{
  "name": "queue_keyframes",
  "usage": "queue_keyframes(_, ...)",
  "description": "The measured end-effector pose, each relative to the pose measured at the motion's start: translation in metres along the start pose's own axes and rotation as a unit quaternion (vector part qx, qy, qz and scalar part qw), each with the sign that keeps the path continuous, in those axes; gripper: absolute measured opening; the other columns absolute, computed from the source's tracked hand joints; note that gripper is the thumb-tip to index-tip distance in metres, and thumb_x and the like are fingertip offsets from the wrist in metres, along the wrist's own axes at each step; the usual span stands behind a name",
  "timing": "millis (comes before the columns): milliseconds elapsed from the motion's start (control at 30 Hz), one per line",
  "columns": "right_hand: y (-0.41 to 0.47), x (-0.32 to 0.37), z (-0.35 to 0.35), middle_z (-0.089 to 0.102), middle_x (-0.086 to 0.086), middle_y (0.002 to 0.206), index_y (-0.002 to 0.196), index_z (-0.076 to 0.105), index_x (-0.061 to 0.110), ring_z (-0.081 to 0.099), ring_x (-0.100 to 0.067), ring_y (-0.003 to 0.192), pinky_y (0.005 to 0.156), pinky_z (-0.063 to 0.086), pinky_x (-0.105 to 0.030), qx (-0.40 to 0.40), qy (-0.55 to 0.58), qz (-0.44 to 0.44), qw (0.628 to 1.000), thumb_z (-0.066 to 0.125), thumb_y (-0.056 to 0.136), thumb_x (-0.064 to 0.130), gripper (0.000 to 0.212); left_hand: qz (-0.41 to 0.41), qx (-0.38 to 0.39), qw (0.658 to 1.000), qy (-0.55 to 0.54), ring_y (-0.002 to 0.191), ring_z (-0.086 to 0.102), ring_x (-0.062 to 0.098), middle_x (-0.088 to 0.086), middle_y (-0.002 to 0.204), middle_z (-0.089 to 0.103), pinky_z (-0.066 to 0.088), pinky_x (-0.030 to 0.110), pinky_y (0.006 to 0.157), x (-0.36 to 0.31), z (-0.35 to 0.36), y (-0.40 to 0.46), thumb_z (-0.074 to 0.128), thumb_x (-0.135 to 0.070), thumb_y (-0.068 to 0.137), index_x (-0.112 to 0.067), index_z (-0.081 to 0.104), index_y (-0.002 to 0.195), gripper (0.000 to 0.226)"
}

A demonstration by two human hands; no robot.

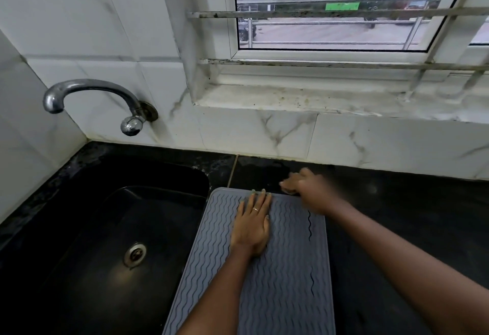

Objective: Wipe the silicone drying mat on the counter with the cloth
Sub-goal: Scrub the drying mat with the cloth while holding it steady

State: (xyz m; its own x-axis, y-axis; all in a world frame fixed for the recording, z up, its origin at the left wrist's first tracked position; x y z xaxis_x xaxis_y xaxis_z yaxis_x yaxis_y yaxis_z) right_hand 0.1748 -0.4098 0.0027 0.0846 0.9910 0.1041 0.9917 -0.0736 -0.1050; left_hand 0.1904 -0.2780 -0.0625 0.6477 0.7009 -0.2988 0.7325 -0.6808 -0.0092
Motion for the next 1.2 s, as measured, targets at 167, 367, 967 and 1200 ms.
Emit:
queue_keyframes(167,-0.011,0.023,0.035,0.039,-0.009,0.143,0.138,0.039,0.031,0.035,-0.033,0.126,0.1,0.034,-0.052,0.013,-0.029,-0.014,0.999,0.047,0.091,0.015,0.05,0.015,0.011,1.0,-0.01,0.15,-0.003,0.011,-0.008,0.163,0.002,-0.008,0.032,0.119,0.002,0.007,0.003,0.021,-0.034,0.101,-0.027,0.001,0.154,0.057)
queue_keyframes(367,-0.055,-0.048,0.031,0.038,0.015,0.149,0.138,0.042,0.035,0.026,-0.018,0.133,0.087,0.03,-0.038,0.015,-0.08,-0.017,0.997,0.049,0.085,0.004,0.062,0.013,0.003,1.0,-0.018,0.15,0.0,0.011,-0.008,0.163,0.004,-0.004,0.033,0.122,0.002,0.005,0.002,0.022,-0.033,0.102,-0.027,0.001,0.154,0.057)
queue_keyframes(967,-0.113,0.017,0.039,0.07,0.002,0.115,0.109,0.072,0.025,0.065,-0.031,0.106,0.075,0.055,-0.044,-0.161,0.018,-0.099,0.982,0.09,0.049,0.01,0.064,0.015,-0.004,1.0,-0.009,0.15,-0.002,0.012,-0.007,0.163,0.003,-0.003,0.035,0.123,0.003,0.007,0.003,0.022,-0.034,0.101,-0.027,-0.001,0.154,0.058)
queue_keyframes(1200,-0.051,-0.049,0.055,0.048,0.01,0.142,0.125,0.06,0.035,0.035,-0.014,0.136,0.111,0.029,-0.038,-0.072,0.203,0.083,0.973,0.046,0.093,0.019,0.038,0.017,-0.006,1.0,-0.011,0.15,-0.002,0.012,-0.007,0.163,0.003,-0.005,0.034,0.122,0.005,0.008,0.004,0.02,-0.035,0.101,-0.028,-0.002,0.153,0.058)
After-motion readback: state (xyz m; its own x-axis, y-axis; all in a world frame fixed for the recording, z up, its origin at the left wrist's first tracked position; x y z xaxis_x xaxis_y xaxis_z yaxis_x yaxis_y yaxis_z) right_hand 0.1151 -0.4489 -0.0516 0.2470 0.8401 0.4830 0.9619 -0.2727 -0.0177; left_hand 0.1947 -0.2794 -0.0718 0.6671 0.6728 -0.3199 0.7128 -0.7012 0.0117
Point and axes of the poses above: each hand's wrist, its own y-axis towards the middle knuckle, its own z-axis out of the palm, x = y × z, the point moved 10 cm from there along y, towards the middle knuckle
